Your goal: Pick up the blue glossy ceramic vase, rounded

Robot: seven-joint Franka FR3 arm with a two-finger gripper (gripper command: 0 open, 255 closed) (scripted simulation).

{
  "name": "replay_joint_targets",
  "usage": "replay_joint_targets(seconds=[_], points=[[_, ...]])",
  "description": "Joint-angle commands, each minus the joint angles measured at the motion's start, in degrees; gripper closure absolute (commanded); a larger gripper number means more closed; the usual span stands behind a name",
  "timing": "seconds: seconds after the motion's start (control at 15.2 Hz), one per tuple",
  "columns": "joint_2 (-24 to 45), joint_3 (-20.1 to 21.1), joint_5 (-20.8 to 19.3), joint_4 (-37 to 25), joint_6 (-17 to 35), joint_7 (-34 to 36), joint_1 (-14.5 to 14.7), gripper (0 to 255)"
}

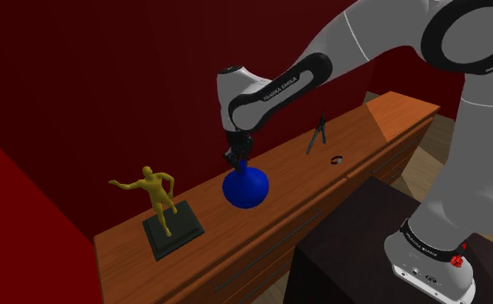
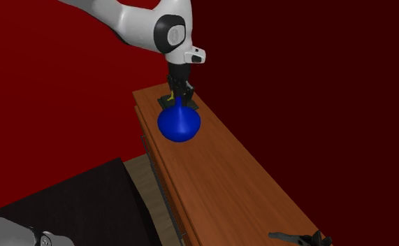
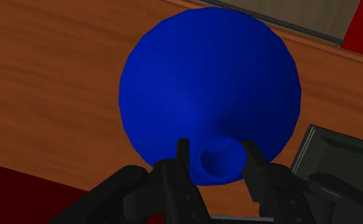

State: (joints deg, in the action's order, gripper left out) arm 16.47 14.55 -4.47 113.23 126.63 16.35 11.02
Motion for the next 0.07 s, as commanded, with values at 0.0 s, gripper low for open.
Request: replay_joint_targets(seconds=[0.0], points=[[-0.31,0.03,0.1,-0.14,-0.4,-0.09,-0.05,255]])
